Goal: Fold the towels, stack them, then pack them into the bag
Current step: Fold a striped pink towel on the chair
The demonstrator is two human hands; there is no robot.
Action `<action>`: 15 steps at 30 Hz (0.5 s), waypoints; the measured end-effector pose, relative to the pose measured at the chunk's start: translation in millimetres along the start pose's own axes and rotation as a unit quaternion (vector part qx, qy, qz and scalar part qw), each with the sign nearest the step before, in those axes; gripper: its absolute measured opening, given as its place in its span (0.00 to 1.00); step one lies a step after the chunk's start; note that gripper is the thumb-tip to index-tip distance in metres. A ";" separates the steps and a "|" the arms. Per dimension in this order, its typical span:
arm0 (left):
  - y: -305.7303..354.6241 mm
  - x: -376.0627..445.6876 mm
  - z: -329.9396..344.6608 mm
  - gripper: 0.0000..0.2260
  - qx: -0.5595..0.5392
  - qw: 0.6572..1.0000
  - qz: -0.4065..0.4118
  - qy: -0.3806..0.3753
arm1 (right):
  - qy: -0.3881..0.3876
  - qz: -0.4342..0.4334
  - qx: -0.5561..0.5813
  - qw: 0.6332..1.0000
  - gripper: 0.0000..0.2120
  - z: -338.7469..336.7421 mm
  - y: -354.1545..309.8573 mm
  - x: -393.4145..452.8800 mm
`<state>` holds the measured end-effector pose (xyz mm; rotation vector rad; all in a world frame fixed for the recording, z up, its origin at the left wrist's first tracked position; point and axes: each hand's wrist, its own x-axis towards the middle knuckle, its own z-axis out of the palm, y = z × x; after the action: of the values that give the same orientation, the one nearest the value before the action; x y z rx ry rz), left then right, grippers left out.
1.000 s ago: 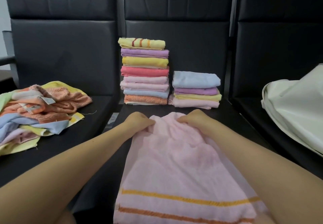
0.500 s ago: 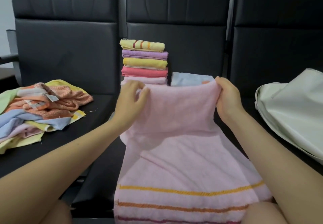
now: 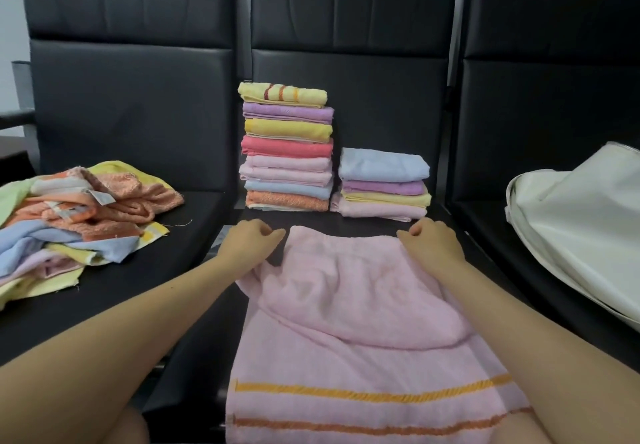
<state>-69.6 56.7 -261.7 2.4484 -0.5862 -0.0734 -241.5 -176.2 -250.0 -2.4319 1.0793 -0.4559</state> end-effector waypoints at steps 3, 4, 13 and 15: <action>-4.3 15.2 10.9 0.30 0.045 0.997 -0.022 -0.057 | -0.102 0.026 -0.031 0.994 0.22 5.0 10.6 7.8; -1.0 17.6 12.9 0.29 0.043 0.997 -0.022 -0.067 | -0.123 0.014 -0.006 0.992 0.16 6.1 10.8 10.3; 29.0 20.8 15.0 0.13 -0.449 0.879 -0.095 -0.128 | -0.107 0.022 0.428 0.897 0.09 3.2 -11.4 9.8; 31.9 21.9 8.1 0.16 -0.506 0.847 -0.124 -0.106 | -0.109 0.043 0.490 0.864 0.07 -3.6 -15.3 9.2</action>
<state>-63.9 20.1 -247.9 1.4547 -0.2027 -0.6051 -227.9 -174.9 -238.0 -1.4715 0.6087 -0.5151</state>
